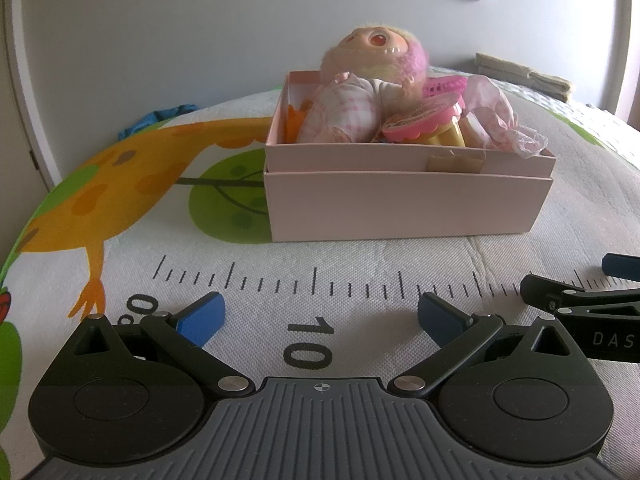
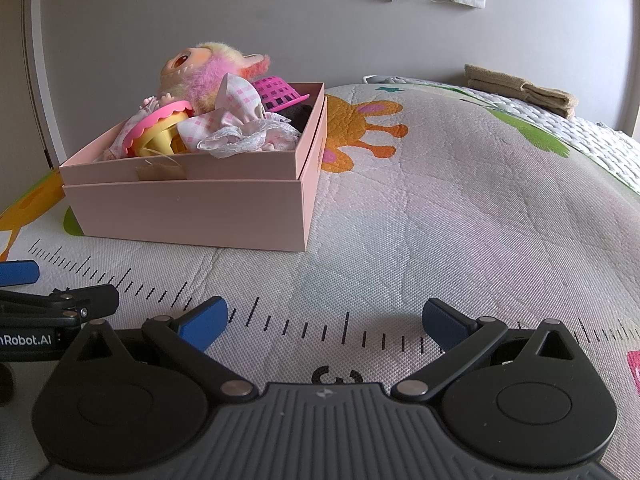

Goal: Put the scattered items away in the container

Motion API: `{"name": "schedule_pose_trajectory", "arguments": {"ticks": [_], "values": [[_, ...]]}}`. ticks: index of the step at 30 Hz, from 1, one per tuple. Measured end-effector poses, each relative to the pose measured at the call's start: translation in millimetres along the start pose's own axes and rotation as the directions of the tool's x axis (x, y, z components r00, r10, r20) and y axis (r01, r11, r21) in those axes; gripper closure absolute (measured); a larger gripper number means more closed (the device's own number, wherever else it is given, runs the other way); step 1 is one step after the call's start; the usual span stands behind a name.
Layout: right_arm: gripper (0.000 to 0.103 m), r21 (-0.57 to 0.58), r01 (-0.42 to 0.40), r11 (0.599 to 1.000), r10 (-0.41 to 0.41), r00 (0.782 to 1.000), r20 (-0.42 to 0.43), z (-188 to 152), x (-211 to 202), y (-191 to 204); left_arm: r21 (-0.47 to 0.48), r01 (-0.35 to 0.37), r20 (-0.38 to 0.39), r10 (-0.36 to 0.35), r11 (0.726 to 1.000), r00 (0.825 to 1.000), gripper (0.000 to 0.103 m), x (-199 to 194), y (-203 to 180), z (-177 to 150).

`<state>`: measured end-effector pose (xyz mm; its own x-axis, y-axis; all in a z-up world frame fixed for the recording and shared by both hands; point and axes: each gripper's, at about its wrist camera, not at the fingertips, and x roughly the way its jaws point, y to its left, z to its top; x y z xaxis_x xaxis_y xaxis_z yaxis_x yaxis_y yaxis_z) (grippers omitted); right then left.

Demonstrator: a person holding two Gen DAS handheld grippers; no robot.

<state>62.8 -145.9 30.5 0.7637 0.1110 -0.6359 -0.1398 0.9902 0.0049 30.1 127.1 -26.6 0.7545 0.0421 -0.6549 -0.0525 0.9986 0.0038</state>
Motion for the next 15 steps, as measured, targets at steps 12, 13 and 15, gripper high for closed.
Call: {"name": "schedule_pose_trajectory", "arguments": {"ticks": [12, 13, 15], "values": [[0.000, 0.000, 0.000, 1.000, 0.000, 1.000, 0.000, 0, 0, 0, 0.000, -0.001, 0.003, 0.001, 1.000, 1.000, 0.000, 15, -13, 11], [0.000, 0.000, 0.000, 1.000, 0.000, 1.000, 0.000, 0, 0, 1, -0.001, -0.001, 0.003, 0.001, 1.000, 1.000, 0.000, 16, -14, 11], [0.000, 0.000, 0.000, 1.000, 0.000, 1.000, 0.000, -1, -1, 1, 0.000, -0.001, 0.003, 0.001, 1.000, 1.000, 0.000, 16, -15, 12]]}}
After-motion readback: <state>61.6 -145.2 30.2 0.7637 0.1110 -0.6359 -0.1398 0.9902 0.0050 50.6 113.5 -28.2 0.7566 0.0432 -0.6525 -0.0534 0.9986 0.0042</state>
